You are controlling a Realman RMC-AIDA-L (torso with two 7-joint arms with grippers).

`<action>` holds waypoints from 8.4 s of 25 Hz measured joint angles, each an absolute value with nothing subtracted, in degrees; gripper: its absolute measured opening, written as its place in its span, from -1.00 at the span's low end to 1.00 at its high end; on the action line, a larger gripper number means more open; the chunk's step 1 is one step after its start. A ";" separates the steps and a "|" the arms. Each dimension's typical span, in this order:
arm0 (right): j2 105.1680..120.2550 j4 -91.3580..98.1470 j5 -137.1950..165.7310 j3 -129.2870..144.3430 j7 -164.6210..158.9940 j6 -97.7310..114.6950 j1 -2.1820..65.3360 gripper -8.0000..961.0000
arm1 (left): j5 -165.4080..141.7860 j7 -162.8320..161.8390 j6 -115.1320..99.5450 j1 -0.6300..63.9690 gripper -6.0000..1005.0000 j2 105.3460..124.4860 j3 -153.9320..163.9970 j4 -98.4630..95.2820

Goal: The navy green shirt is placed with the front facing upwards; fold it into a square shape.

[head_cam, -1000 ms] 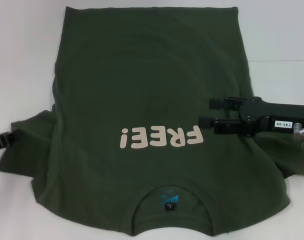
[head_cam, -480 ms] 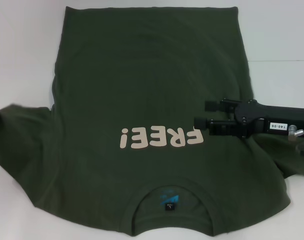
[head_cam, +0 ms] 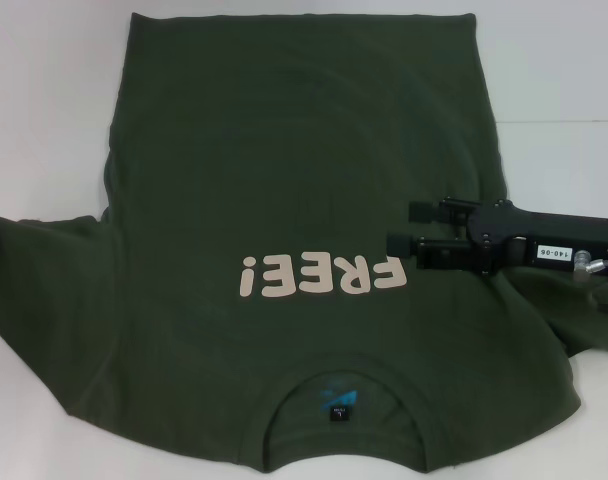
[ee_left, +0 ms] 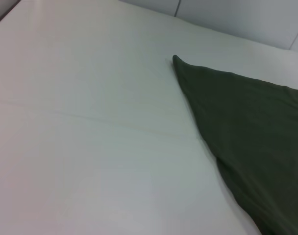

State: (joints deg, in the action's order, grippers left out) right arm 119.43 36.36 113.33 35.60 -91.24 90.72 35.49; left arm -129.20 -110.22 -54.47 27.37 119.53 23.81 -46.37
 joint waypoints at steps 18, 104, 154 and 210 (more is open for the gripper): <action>119.43 36.30 113.28 35.72 -90.88 90.53 35.26 0.86 | -128.71 -111.84 -77.46 28.54 -0.94 119.54 23.96 -50.75; 109.28 36.33 124.98 32.94 -131.99 72.33 27.33 0.61 | -115.66 -82.38 -81.63 32.08 0.76 123.92 46.58 -40.31; 114.20 29.50 117.90 20.87 -117.57 64.29 27.52 -0.97 | -117.91 -80.76 -82.00 31.64 0.76 124.02 46.04 -40.87; 117.14 31.89 116.06 40.08 -112.69 69.06 44.24 -0.76 | -115.74 -82.35 -82.02 30.40 0.76 124.10 44.99 -40.50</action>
State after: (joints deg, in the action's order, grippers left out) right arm 117.14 31.89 116.06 40.08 -112.69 69.06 44.24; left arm -115.74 -82.35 -82.02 30.40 124.10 44.99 -40.50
